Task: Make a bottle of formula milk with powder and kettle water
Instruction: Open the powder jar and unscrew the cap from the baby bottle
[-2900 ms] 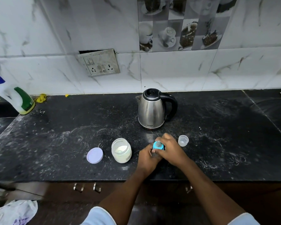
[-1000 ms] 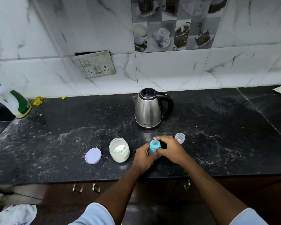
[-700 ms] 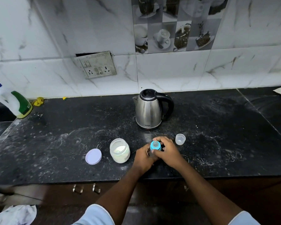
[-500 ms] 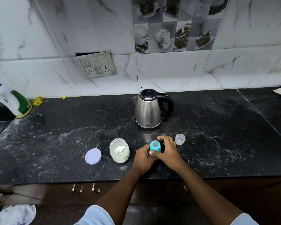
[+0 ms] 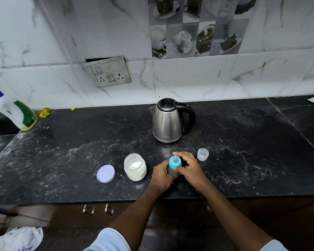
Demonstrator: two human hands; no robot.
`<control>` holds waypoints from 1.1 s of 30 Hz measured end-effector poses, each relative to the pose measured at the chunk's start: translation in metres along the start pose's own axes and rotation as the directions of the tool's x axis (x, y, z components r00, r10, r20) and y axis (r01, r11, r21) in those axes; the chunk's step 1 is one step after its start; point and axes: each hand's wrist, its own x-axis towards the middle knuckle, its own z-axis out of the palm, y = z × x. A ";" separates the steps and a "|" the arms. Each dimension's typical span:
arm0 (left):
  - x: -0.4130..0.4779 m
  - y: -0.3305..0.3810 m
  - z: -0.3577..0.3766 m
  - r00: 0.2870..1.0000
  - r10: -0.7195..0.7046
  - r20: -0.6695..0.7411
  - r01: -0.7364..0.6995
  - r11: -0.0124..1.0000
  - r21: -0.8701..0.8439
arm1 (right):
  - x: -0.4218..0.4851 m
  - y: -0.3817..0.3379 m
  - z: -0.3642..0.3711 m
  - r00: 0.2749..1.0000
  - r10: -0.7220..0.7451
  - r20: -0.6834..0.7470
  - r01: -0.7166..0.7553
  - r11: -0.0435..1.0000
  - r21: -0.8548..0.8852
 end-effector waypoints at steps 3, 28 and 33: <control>0.000 0.001 0.000 1.000 0.002 -0.004 -0.002 1.000 -0.003 | -0.003 0.000 0.003 0.999 0.020 0.042 -0.020 1.000 0.002; 0.003 -0.004 0.001 0.997 -0.083 0.000 0.083 0.995 0.048 | -0.030 0.015 -0.045 0.885 -0.172 -0.432 0.107 0.980 -0.171; 0.003 -0.002 0.003 0.993 -0.114 -0.011 0.114 0.993 0.043 | -0.043 0.048 -0.056 0.908 0.054 -0.414 -0.236 0.884 -0.403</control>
